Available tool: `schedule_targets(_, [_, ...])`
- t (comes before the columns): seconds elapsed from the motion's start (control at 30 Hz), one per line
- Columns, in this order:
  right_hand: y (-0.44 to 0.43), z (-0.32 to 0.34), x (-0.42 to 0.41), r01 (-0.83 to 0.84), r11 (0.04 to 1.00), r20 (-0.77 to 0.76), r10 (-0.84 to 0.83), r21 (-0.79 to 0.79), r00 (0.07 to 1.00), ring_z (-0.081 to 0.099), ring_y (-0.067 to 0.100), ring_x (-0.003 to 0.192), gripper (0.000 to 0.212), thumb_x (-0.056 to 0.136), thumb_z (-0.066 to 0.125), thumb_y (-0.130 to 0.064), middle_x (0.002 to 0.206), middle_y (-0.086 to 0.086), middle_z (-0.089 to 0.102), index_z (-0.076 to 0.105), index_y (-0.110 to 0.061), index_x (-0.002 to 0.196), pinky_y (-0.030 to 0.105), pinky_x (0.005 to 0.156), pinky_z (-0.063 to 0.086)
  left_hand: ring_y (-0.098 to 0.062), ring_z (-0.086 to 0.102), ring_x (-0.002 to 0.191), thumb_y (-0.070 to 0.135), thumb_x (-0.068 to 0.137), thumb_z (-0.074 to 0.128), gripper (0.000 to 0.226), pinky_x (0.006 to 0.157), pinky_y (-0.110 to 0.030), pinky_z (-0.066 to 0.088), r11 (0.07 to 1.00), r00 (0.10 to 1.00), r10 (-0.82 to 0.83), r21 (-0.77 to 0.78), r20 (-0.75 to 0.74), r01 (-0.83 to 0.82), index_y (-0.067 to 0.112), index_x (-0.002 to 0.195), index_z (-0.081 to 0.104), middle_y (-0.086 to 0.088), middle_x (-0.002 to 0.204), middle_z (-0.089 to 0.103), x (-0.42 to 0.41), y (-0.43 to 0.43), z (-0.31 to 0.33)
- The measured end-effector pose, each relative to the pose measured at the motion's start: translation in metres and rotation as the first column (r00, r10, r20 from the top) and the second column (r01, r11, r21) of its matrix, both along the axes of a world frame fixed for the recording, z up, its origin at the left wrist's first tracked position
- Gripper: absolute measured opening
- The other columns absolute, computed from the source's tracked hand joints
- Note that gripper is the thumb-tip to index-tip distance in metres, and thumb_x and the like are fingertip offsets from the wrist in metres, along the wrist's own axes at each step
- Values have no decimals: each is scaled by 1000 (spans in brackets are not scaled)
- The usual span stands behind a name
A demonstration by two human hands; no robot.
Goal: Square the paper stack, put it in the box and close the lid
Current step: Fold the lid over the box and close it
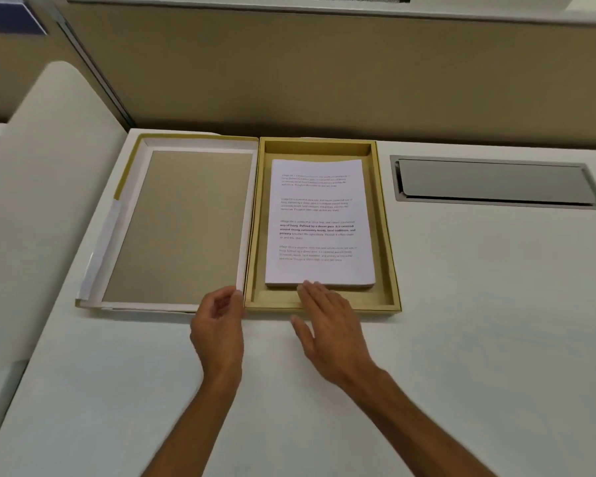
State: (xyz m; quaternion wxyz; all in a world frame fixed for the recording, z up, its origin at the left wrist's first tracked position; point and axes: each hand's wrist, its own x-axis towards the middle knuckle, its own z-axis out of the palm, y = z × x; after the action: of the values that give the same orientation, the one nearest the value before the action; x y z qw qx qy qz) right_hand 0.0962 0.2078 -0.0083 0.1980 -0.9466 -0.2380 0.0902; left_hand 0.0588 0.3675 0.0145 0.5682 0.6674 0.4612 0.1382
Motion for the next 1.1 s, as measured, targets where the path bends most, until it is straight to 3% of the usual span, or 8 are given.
schedule_targets(0.1, [6,-11,-19,-26,996,-46,22,-85,999,26,22,148,65,100,20,-52,158,4,34,35,-15,151,42,120,7,-18,69,72,24,89,70,16,82,-41,60,939,963,237,-224,-127,-261,13,100,67,-5,85,71,-14,4,-10])
schedule_targets(0.2, [9,-16,-27,-34,986,-28,30,-166,999,30,24,146,64,100,22,-51,155,6,39,40,-13,148,44,122,5,-23,72,77,32,86,73,35,83,-39,60,838,918,315,-384,-240,-388,7,109,64,-8,91,71,-16,13,-24])
schedule_targets(0.3, [11,-19,-30,-14,988,10,16,-151,1000,27,24,147,64,100,21,-51,156,6,37,38,-13,149,42,116,3,-29,73,86,27,88,72,38,87,-44,59,753,911,346,-513,-223,-411,-2,111,63,-15,101,70,-10,23,-29])
schedule_targets(0.47, [14,-16,-29,-22,993,-15,21,-117,1000,10,21,151,62,102,23,-48,162,5,23,25,-14,154,40,122,-8,-34,73,87,8,88,70,26,81,-46,61,729,931,322,-583,-171,-359,-5,110,64,-24,103,71,0,36,-27])
schedule_targets(0.63, [17,-17,-34,8,983,17,-5,-183,1000,33,27,145,64,100,21,-48,152,10,43,43,-10,146,45,115,8,-32,71,92,1,85,70,20,82,-40,61,797,929,346,-481,-132,-366,0,102,61,-20,109,69,8,33,-28])
schedule_targets(0.73, [18,-19,-35,23,980,16,-20,-196,1000,35,27,143,63,99,22,-48,151,9,45,45,-10,145,44,113,11,-29,68,95,0,87,68,20,82,-35,59,855,929,366,-376,-51,-357,4,104,58,-18,111,66,8,24,-28])
schedule_targets(0.9, [16,-25,-36,29,990,20,-27,-137,999,28,25,146,65,100,20,-50,155,7,39,42,-11,147,43,115,7,-24,66,89,11,90,67,22,79,-30,55,947,953,303,-119,26,-298,9,106,52,-7,101,65,-2,6,-30])
schedule_targets(1.1, [14,-31,-36,38,999,33,-37,-34,999,9,19,150,68,99,13,-53,161,3,24,29,-14,153,40,121,-8,-25,62,112,9,87,72,65,92,-33,51,976,974,216,-3,71,-216,15,141,36,-10,130,60,-15,-4,-32])
